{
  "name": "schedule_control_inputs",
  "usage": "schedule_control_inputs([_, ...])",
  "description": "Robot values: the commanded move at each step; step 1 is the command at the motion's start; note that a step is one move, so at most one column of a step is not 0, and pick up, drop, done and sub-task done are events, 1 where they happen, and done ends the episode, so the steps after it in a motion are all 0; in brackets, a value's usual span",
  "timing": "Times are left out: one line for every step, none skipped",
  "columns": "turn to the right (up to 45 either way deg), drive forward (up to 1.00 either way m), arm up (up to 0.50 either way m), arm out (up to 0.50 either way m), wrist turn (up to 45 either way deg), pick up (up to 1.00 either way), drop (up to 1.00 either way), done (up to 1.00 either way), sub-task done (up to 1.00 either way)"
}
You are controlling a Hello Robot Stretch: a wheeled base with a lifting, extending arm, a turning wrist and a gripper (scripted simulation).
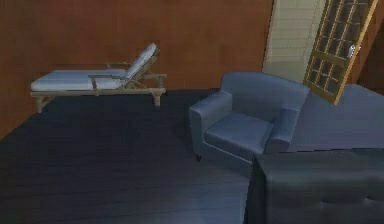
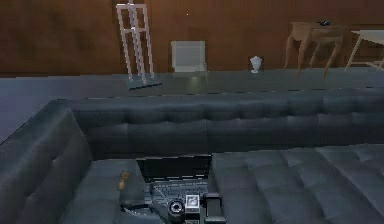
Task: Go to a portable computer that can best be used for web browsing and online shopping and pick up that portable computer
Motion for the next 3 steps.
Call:
schedule_control_inputs([0.0, 0.00, 0.00, 0.00, 24.0, 0.00, 0.00, 0.00, 0.00])
schedule_control_inputs([0.0, 0.00, -0.30, 0.00, 0.0, 0.00, 0.00, 0.00, 0.00])
schedule_control_inputs([0.0, 0.00, 0.00, 0.00, 0.0, 1.00, 0.00, 0.00, 0.00])
